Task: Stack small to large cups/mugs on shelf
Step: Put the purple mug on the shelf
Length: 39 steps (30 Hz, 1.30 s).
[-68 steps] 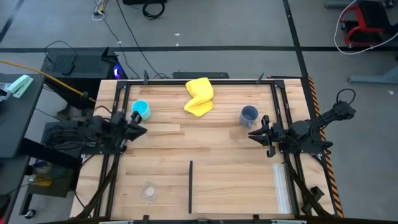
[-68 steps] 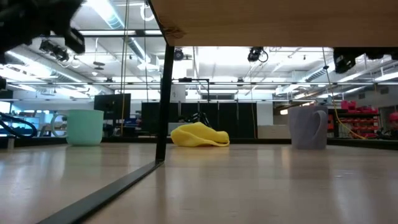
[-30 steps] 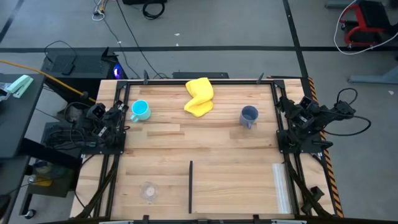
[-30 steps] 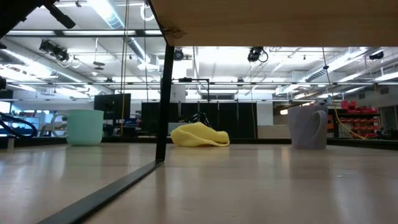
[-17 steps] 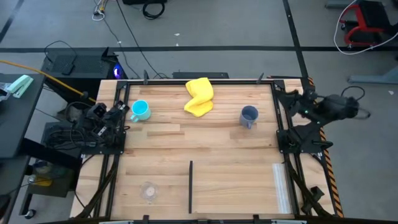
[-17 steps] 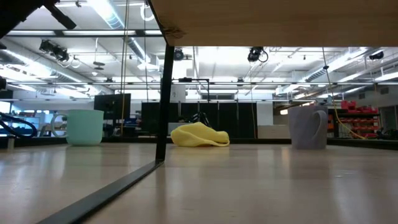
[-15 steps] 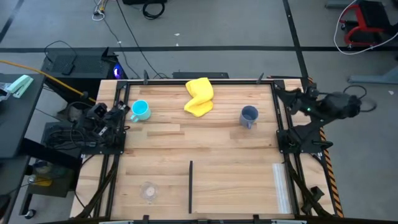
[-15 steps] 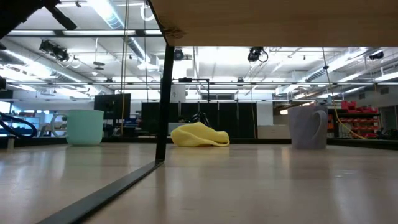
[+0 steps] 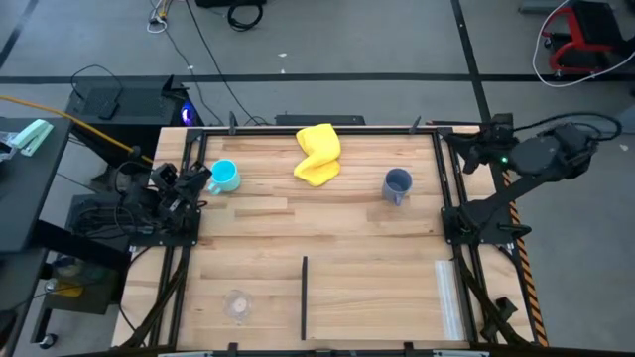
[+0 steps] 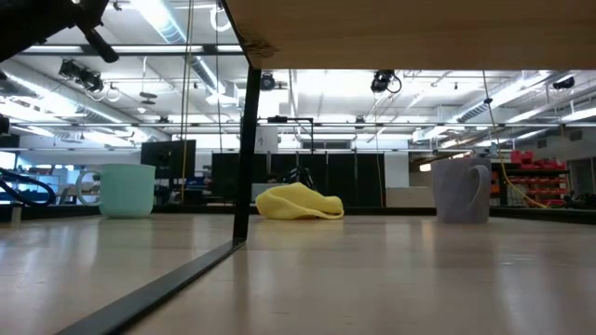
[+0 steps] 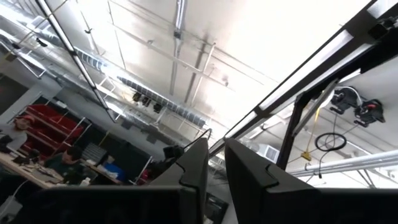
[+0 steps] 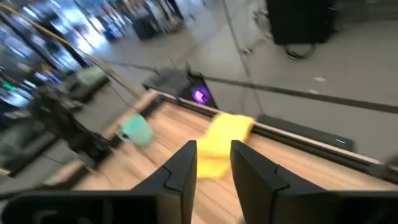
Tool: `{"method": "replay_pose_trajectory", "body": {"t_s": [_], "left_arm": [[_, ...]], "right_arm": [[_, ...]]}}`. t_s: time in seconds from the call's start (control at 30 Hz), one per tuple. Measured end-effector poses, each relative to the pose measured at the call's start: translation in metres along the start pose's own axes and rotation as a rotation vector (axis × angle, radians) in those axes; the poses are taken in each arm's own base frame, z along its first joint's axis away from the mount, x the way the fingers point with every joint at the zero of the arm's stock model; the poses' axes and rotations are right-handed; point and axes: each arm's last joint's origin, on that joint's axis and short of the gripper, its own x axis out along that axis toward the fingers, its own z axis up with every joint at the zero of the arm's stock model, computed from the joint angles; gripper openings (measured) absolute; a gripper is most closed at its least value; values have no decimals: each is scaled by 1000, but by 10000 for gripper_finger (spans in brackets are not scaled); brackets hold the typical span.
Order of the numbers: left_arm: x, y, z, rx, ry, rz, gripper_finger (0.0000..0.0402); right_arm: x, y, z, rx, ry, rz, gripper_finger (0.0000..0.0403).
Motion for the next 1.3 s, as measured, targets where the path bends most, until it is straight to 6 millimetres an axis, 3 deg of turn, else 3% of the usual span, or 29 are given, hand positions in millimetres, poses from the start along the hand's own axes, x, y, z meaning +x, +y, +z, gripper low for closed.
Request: {"method": "replay_pose_trajectory", "body": {"t_s": [0.13, 0.6, 0.8, 1.07, 1.17, 1.3], "left_arm": [[0, 1, -2, 4, 13, 15, 68], [-1, 6, -9, -1, 76, 83, 69], [-1, 6, -9, 0, 83, 82, 70], [-1, 6, -11, -27, 114, 67, 72], [-1, 7, -13, -42, 132, 79, 75], [-1, 8, -14, -42, 145, 81, 73]], "right_arm": [[1, 4, 1, 3, 124, -114, 126], [26, 18, -3, 60, 344, -249, 128], [60, 55, 3, 54, 441, 1, 130], [96, 115, 21, 44, 353, 511, 128], [104, 117, 30, 41, 359, 501, 128], [116, 105, 46, -29, 408, 346, 128]]}}
